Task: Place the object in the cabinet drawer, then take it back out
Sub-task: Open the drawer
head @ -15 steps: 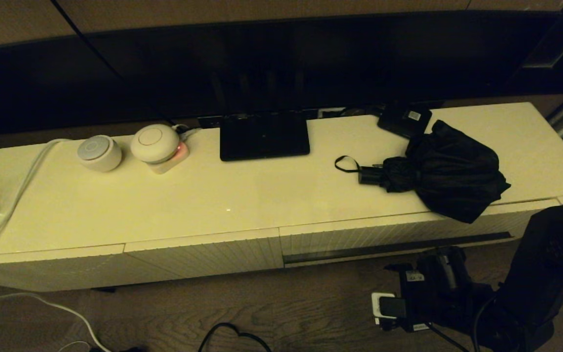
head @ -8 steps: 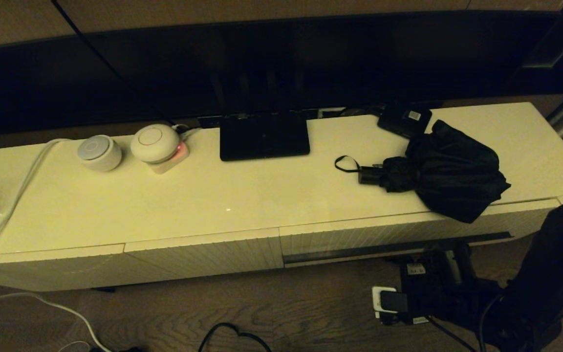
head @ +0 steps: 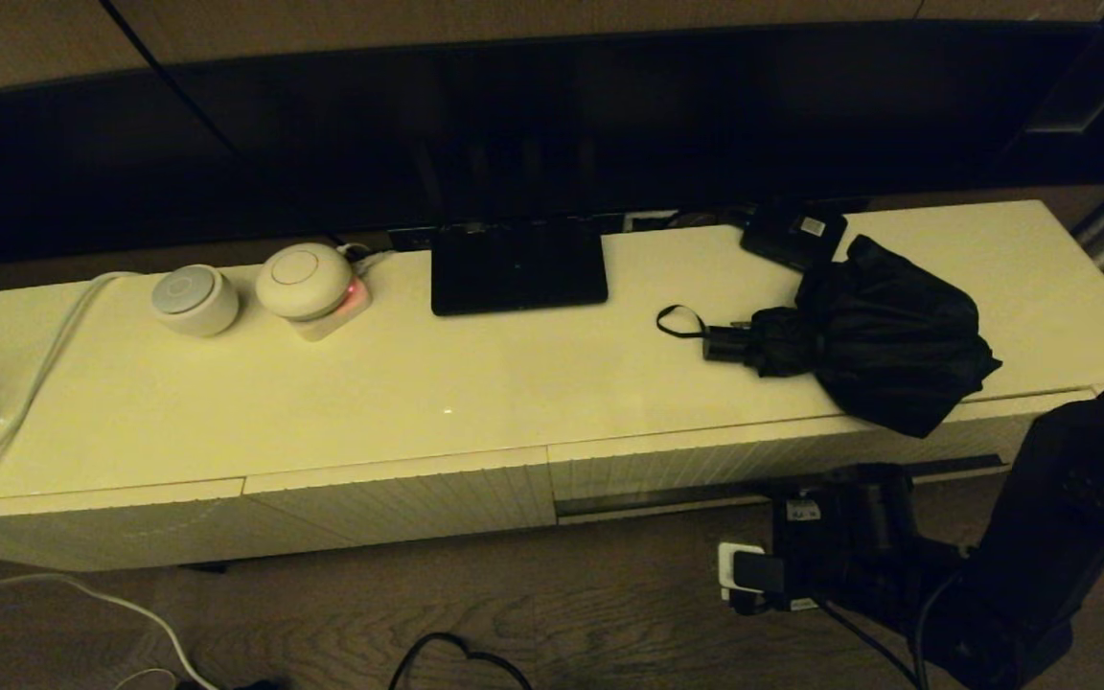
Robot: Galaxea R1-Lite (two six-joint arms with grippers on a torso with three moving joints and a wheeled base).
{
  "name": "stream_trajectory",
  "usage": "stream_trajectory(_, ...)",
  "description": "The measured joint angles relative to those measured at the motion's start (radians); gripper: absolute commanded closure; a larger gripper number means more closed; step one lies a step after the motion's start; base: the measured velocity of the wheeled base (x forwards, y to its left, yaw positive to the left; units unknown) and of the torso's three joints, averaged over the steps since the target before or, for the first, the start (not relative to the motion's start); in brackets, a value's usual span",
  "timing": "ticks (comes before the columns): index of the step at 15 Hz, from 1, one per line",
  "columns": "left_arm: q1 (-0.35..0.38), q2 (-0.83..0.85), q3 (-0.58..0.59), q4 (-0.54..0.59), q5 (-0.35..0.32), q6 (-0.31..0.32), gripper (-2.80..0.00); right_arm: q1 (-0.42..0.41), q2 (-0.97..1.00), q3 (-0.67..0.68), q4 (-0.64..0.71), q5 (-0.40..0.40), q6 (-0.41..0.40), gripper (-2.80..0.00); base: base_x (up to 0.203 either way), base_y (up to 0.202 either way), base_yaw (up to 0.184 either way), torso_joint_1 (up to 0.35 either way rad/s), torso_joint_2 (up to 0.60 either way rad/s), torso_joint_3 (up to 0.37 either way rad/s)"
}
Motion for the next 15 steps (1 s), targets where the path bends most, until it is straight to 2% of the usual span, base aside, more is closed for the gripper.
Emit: stream_trajectory(15,0.000,0.000,0.000,0.000,0.000,0.000,0.00,-0.012,0.087,-0.071,-0.002,0.001,0.003,-2.80,0.000,0.000,0.000,0.000,0.00,0.000)
